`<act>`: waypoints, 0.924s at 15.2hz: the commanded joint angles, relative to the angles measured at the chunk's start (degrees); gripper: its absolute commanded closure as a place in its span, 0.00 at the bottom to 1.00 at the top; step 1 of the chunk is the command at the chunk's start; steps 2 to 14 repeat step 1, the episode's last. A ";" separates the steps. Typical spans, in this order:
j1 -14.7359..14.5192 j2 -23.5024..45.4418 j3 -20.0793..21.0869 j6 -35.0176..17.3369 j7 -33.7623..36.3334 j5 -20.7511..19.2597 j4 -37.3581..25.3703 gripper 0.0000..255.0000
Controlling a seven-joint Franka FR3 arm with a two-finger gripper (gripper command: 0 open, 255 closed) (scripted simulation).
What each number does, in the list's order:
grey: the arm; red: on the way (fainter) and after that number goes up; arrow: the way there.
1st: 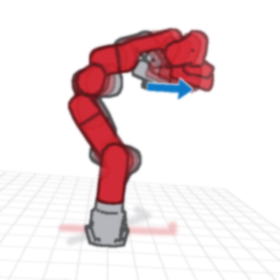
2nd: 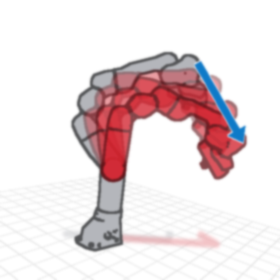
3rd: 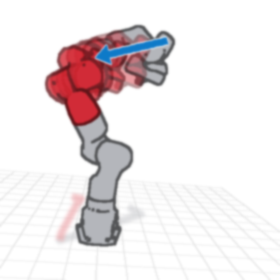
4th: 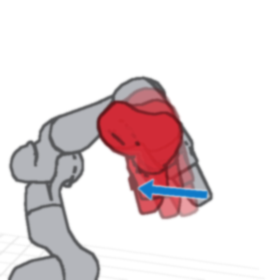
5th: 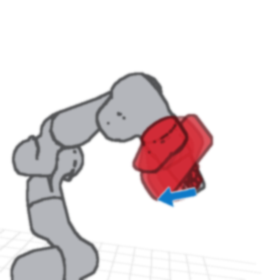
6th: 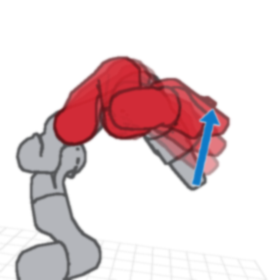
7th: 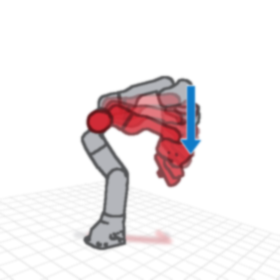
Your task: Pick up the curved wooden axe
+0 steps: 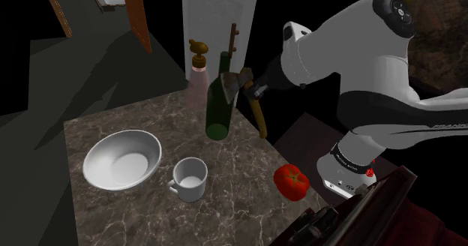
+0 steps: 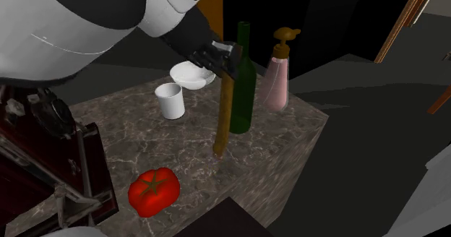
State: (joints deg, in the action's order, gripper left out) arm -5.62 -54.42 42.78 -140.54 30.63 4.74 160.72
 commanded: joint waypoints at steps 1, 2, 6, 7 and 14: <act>-0.11 -0.27 -0.34 0.69 -0.23 -0.05 -0.42 1.00; -0.11 -0.27 -0.34 0.69 -0.23 -0.05 -0.42 1.00; -0.11 -0.27 -0.34 0.69 -0.23 -0.05 -0.42 1.00; -0.11 -0.27 -0.34 0.69 -0.23 -0.05 -0.42 1.00; -0.11 -0.27 -0.34 0.69 -0.23 -0.05 -0.42 1.00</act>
